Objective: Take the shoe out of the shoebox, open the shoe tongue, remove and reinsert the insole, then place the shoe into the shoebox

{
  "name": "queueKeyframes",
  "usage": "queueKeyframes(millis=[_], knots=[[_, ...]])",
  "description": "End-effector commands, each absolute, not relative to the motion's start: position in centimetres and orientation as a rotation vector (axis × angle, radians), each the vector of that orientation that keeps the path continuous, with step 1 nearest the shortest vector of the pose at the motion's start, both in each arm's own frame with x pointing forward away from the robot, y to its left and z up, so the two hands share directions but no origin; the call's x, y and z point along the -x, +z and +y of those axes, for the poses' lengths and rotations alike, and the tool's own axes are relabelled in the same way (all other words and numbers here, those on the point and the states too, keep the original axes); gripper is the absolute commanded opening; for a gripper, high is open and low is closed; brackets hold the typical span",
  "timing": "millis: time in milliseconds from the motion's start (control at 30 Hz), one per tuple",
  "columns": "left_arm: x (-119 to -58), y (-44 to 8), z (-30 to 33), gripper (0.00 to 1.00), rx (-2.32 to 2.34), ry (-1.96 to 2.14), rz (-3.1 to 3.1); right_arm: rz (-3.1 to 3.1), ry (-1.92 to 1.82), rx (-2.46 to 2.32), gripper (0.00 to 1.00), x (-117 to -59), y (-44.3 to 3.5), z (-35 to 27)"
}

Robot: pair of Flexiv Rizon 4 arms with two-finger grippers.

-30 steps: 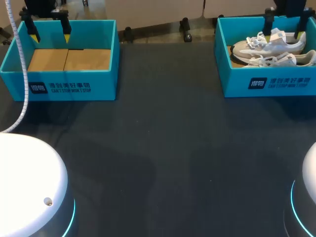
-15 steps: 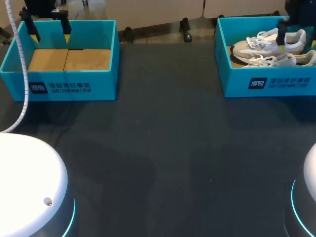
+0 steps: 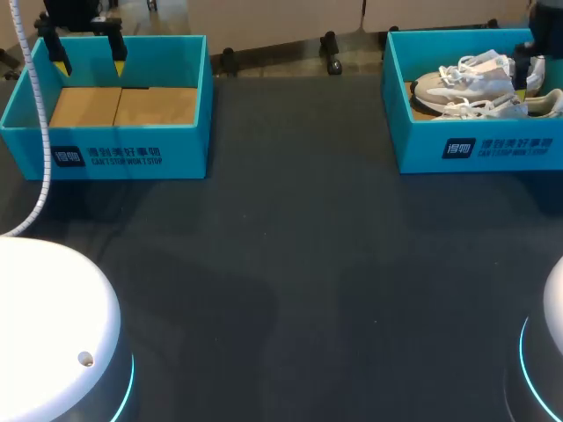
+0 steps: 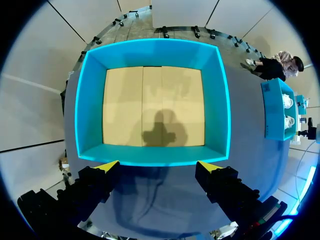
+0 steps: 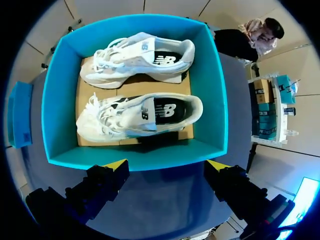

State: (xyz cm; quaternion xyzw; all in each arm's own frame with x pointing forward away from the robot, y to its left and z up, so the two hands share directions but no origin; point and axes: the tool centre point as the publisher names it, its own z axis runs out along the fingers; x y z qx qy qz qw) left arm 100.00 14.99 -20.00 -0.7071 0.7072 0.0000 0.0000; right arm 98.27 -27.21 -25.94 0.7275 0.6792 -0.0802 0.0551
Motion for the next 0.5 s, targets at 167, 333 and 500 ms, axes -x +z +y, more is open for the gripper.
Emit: queueKeyframes(millis=[167,333,500], knots=[[-100.0,-20.0,15.0,1.00,2.221,0.000,2.222,2.100,-0.234,-2.164,1.00,-99.3,-27.1,-28.5],[-100.0,-20.0,15.0,1.00,2.221,0.000,2.222,2.105,-0.219,-2.161,1.00,-100.0,-27.8,-29.5],[-100.0,-20.0,15.0,1.00,2.221,0.000,2.222,2.132,-0.224,-2.139,1.00,-100.6,-28.8,-30.2]])
